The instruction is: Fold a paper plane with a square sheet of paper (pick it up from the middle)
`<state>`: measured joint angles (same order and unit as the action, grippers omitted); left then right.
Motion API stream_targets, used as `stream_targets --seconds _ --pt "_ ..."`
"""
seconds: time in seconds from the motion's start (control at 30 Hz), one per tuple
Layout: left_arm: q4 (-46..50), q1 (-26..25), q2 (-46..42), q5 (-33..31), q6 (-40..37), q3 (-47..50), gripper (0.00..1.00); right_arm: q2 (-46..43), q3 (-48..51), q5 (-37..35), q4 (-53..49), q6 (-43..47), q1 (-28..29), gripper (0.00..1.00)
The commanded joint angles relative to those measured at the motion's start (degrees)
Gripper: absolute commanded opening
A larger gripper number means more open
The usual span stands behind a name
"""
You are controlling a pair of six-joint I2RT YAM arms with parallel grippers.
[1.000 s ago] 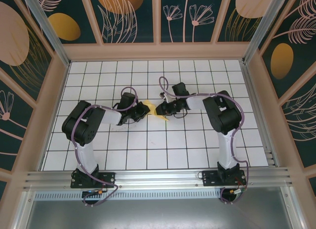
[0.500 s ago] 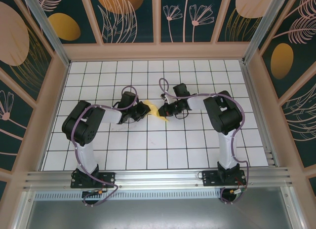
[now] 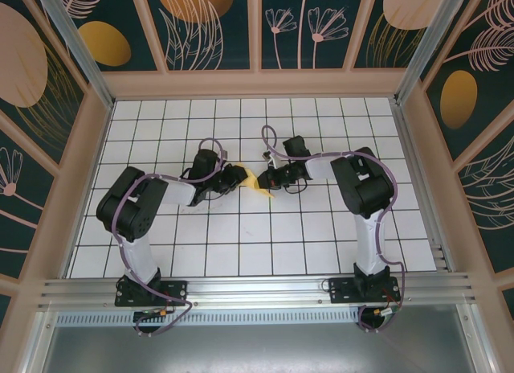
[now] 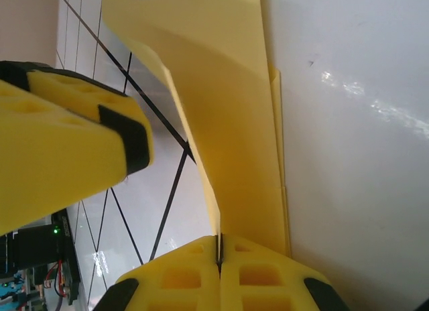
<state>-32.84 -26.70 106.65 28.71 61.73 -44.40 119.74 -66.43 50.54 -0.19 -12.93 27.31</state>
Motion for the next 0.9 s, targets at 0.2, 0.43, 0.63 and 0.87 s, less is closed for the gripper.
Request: stream_targets --seconds 0.2,0.43,0.63,0.87 --pt "-1.28 -1.08 4.58 1.22 0.13 -1.62 0.17 2.93 -0.58 0.64 -1.30 -1.76 -0.54 0.00" --pt "2.14 -1.08 5.52 -1.33 -0.97 -2.30 0.15 3.35 -1.32 0.13 -2.79 -1.72 -0.59 0.00" --pt "7.91 -1.09 6.12 -4.42 -1.16 -3.28 0.13 1.46 -2.12 0.60 -3.97 -1.40 -0.85 0.12" --pt "12.96 -1.08 6.44 -7.09 -1.21 -4.02 0.12 -2.18 -1.04 2.11 -4.43 -2.11 -1.62 0.24"
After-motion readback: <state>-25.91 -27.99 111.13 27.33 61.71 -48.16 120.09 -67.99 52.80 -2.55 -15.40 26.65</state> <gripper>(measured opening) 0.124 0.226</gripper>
